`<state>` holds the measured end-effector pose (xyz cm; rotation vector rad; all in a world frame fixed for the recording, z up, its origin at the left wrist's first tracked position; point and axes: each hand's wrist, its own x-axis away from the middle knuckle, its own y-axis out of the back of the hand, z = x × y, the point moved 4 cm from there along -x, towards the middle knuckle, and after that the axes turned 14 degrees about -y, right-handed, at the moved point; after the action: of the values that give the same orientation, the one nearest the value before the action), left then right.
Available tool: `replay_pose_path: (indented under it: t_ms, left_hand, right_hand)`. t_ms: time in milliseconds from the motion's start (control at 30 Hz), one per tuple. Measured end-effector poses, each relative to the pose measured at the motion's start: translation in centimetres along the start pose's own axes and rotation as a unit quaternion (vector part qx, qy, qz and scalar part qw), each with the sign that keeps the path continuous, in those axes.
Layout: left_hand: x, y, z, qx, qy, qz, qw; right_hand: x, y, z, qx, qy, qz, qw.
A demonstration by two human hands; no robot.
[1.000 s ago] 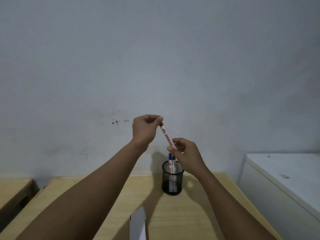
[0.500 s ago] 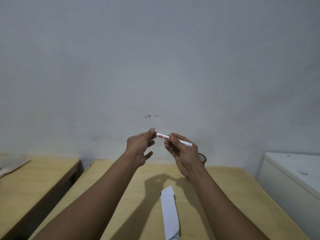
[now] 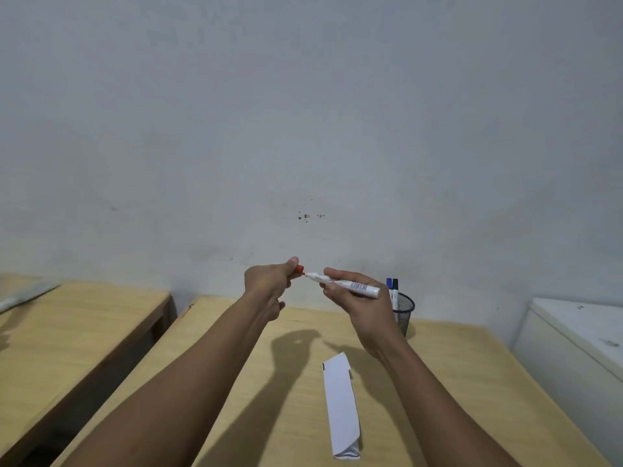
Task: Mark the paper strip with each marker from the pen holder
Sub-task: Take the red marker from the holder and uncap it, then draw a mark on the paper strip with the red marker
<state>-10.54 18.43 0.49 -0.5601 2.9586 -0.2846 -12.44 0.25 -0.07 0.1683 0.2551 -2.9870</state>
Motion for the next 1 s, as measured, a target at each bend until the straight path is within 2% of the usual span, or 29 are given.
replay_pose_path:
  t_ms: [67, 133, 233, 333, 433, 600, 700, 767, 867, 933, 1000]
  left_hand:
    - [-0.7, 1.0, 1.0, -0.043, -0.082, -0.004, 0.996]
    - [-1.0, 1.8, 2.4, -0.135, -0.164, 0.022, 0.977]
    - [-1.1, 2.4, 4.7, -0.364, -0.229, 0.066, 0.901]
    - [-1.1, 3.1, 7.1, -0.453, -0.261, 0.104, 0.846]
    - [-0.9, 3.0, 11.3, -0.52, -0.226, 0.157, 0.809]
    - [0.0, 3.3, 11.4, -0.513, -0.229, 0.145, 0.814]
    - [-0.1, 3.6, 11.2, -0.535, -0.227, 0.147, 0.801]
    - [0.6, 3.7, 11.1, -0.559, -0.28, 0.122, 0.771]
    - [3.6, 3.0, 9.8, -0.538, -0.418, 0.1, 0.725]
    - [6.3, 1.8, 9.7, -0.508, -0.434, 0.202, 0.716]
    - [8.6, 0.8, 10.5, -0.502, -0.375, 0.326, 0.708]
  right_hand:
    - [0.4, 0.8, -0.7, 0.013, -0.001, -0.001, 1.0]
    - [0.8, 1.6, -1.4, 0.003, -0.008, -0.013, 1.0]
    - [0.5, 2.7, -2.2, 0.013, -0.011, -0.047, 0.999]
    - [1.1, 3.3, -3.0, 0.004, -0.014, -0.05, 0.999]
    - [1.2, 4.6, -5.9, 0.013, -0.032, -0.049, 0.998]
    - [1.6, 5.1, -6.4, -0.01, -0.051, -0.051, 0.997]
    - [1.2, 5.1, -6.2, -0.012, -0.062, -0.052, 0.997]
    - [1.0, 5.3, -6.4, 0.006, -0.066, -0.064, 0.996]
    - [0.7, 5.5, -6.8, 0.013, -0.074, -0.066, 0.995]
    - [0.6, 5.5, -7.5, 0.026, -0.092, -0.074, 0.993]
    - [0.4, 5.3, -8.3, 0.036, -0.111, -0.078, 0.99]
